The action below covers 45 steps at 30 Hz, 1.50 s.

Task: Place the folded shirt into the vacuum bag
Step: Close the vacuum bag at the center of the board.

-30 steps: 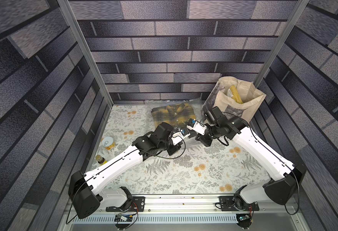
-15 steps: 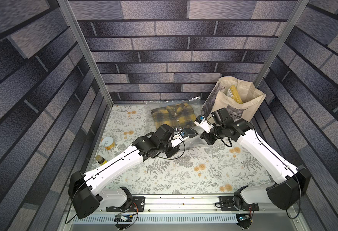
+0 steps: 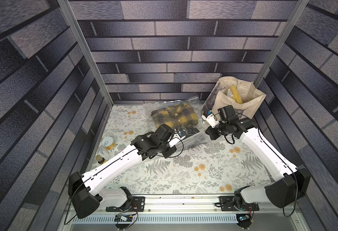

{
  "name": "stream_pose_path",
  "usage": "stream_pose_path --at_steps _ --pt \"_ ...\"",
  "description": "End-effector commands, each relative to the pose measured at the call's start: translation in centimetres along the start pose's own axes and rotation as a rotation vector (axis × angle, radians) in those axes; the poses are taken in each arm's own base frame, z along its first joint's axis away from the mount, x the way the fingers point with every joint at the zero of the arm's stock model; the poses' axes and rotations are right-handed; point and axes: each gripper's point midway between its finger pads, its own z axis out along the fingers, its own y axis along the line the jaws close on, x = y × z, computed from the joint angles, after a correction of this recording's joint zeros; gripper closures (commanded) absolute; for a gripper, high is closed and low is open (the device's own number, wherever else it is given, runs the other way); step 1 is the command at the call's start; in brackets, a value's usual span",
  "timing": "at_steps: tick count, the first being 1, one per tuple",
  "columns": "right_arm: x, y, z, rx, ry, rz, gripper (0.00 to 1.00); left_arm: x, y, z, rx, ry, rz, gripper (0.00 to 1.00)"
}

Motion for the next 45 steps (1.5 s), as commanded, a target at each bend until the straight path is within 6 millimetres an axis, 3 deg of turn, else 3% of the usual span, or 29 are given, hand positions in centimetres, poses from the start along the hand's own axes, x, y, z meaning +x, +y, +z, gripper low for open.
stream_pose_path --at_steps 1,21,28,35,40,43,45 --pt "-0.5 -8.3 -1.5 0.314 -0.042 0.122 1.00 8.1 0.3 -1.8 -0.032 0.340 -0.047 0.94" --pt "-0.9 -13.9 -1.5 0.387 -0.077 0.263 1.00 10.3 0.2 -3.2 -0.039 0.405 -0.068 0.95" --pt "-1.1 -14.9 -1.2 0.406 -0.071 0.281 1.00 10.8 0.1 -3.3 -0.033 0.419 -0.074 0.96" --pt "-0.4 -16.8 -2.5 0.447 -0.085 0.330 1.00 11.3 0.2 -3.4 -0.030 0.427 -0.082 0.96" --pt "-0.6 -16.2 -2.3 0.400 -0.098 0.347 1.00 11.2 -0.1 -3.2 -0.011 0.417 -0.085 0.96" --pt "-0.9 -13.9 -1.4 0.280 -0.104 0.355 1.00 11.0 0.1 -2.9 -0.014 0.411 -0.084 0.97" --pt "-1.2 -11.0 -0.6 0.181 -0.087 0.325 0.79 10.8 0.3 -2.7 -0.022 0.401 -0.091 0.97"
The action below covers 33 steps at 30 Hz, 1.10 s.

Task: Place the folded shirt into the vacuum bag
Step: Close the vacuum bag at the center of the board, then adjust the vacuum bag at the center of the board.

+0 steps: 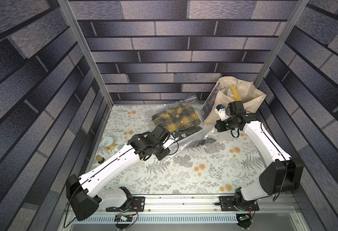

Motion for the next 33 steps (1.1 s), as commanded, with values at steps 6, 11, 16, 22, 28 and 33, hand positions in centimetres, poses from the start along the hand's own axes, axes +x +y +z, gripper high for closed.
stream_pose_path --at_steps 6,11,16,22,28,33 --pt "-2.6 6.3 -5.2 -0.281 -0.166 0.026 0.41 3.7 -0.7 -2.2 0.067 0.105 -0.072 0.86" --pt "-3.3 6.0 -6.6 -0.209 -0.140 0.194 0.47 0.5 -3.1 -5.4 0.208 -0.070 -0.109 0.51" --pt "3.3 6.5 0.9 -0.015 0.093 0.281 0.55 -2.2 -3.1 -4.3 0.234 -0.156 -0.179 0.46" --pt "10.6 7.5 10.0 0.132 0.279 0.344 0.59 -3.2 -0.9 0.7 0.108 -0.125 -0.284 0.42" --pt "13.2 12.3 16.1 0.112 0.371 0.300 0.62 -2.1 2.0 2.2 -0.012 -0.123 -0.369 0.39" --pt "14.5 17.5 18.9 0.033 0.427 0.263 0.63 -0.4 5.6 1.9 -0.122 -0.170 -0.502 0.35"
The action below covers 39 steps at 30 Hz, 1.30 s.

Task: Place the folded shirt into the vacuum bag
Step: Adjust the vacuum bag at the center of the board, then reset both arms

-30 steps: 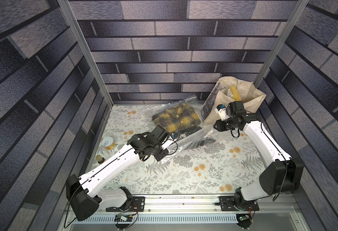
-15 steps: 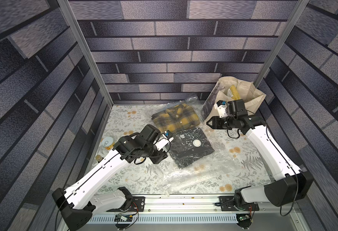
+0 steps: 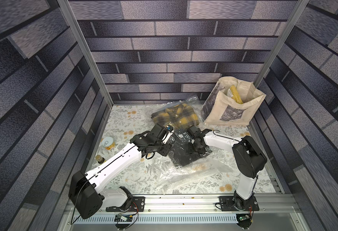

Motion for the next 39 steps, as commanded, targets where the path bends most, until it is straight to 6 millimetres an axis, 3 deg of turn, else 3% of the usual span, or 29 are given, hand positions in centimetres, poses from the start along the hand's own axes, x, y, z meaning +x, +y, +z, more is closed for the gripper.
stream_pose_path --at_steps 1,4,7,9,12,15,18,19,21,24,25,28,30,34,37,39 --pt "0.5 3.8 2.5 -0.082 0.024 -0.001 0.63 -0.9 3.2 -1.2 -0.103 -0.100 -0.127 0.33" --pt "-0.3 4.2 0.4 -0.094 -0.018 -0.046 0.59 -0.2 5.2 -1.2 -0.161 -0.110 -0.216 0.25" --pt "-1.1 4.0 -4.3 -0.111 -0.113 -0.161 0.41 0.3 6.7 -1.4 -0.213 -0.146 -0.302 0.09" --pt "-1.5 2.3 -7.2 -0.081 -0.196 -0.244 0.30 0.4 7.8 -1.7 -0.269 -0.207 -0.353 0.01" --pt "-2.4 -3.1 -9.6 -0.057 -0.353 -0.196 0.22 0.5 9.8 -2.1 -0.380 -0.338 -0.408 0.00" --pt "-3.8 -9.6 -11.6 -0.006 -0.586 -0.105 0.18 0.1 10.7 -1.6 -0.485 -0.442 -0.322 0.00" --pt "-4.1 -17.1 -13.5 0.373 -0.772 -0.123 0.06 1.3 14.4 -3.1 -0.797 -0.518 -0.397 0.00" --pt "-3.8 -20.0 -14.0 0.464 -0.797 -0.045 0.04 1.5 15.2 -3.6 -0.874 -0.533 -0.375 0.00" --pt "-3.3 -22.8 -13.7 0.473 -0.838 0.071 0.05 1.6 16.7 -4.3 -0.996 -0.546 -0.358 0.00" --pt "-3.4 -25.4 -13.3 0.486 -0.932 0.161 0.05 3.8 20.4 -3.4 -1.099 -0.470 -0.397 0.00" --pt "-3.9 -26.0 -13.6 0.507 -0.972 0.173 0.05 4.5 21.5 -3.7 -1.112 -0.447 -0.461 0.00" --pt "-5.6 -26.2 -13.4 0.474 -1.044 0.151 0.05 4.0 23.9 -2.5 -0.965 -0.505 -0.463 0.00" --pt "-6.7 -25.7 -12.5 0.424 -1.048 0.115 0.05 5.5 25.4 -2.0 -0.947 -0.487 -0.510 0.00" --pt "-8.0 -24.8 -12.4 0.341 -1.103 0.055 0.05 8.2 26.0 0.2 -0.855 -0.495 -0.492 0.00" --pt "-8.2 -24.5 -11.5 0.294 -1.122 0.039 0.04 7.5 26.0 0.1 -0.796 -0.569 -0.444 0.00" --pt "-8.3 -23.8 -10.3 0.259 -1.126 -0.008 0.00 7.1 27.1 0.5 -0.773 -0.587 -0.446 0.00"
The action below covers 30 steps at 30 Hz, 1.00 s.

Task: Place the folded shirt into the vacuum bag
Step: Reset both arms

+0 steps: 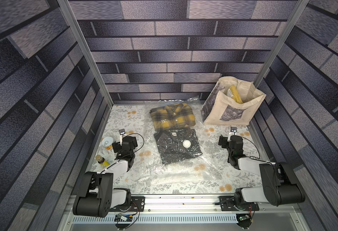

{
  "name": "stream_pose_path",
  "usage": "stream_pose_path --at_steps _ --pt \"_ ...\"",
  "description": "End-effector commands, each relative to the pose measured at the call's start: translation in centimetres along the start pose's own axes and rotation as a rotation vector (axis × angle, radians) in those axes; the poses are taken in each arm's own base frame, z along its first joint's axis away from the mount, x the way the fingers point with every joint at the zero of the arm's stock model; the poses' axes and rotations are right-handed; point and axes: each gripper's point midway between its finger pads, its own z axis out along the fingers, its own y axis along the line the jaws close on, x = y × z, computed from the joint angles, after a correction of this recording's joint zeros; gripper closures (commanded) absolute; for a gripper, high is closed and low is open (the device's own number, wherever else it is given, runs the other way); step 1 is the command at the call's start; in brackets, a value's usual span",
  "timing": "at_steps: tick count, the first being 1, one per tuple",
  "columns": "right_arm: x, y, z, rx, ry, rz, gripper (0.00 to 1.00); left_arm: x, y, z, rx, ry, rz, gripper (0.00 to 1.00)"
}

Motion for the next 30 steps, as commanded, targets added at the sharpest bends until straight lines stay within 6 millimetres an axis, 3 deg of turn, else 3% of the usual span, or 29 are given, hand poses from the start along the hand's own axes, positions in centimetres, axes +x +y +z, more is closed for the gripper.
stream_pose_path --at_steps 1,5,13,16,30 --pt "-0.3 1.8 0.4 -0.107 -0.097 -0.015 0.00 -3.6 -2.4 1.0 0.170 -0.119 -0.030 0.00" --pt "-0.4 1.2 1.2 -0.069 -0.063 0.004 0.00 -1.8 -3.9 3.8 0.247 -0.080 -0.039 0.00" --pt "-0.3 -0.2 1.1 0.006 -0.061 0.035 0.00 -1.6 -2.6 3.7 0.210 -0.070 -0.091 0.00" --pt "-0.3 -0.2 1.1 0.005 -0.062 0.034 0.00 -1.8 -3.6 3.7 0.225 -0.065 -0.043 0.00" --pt "-0.3 -0.3 1.1 0.006 -0.061 0.035 0.00 -1.8 -3.7 3.8 0.246 -0.056 -0.050 0.00"
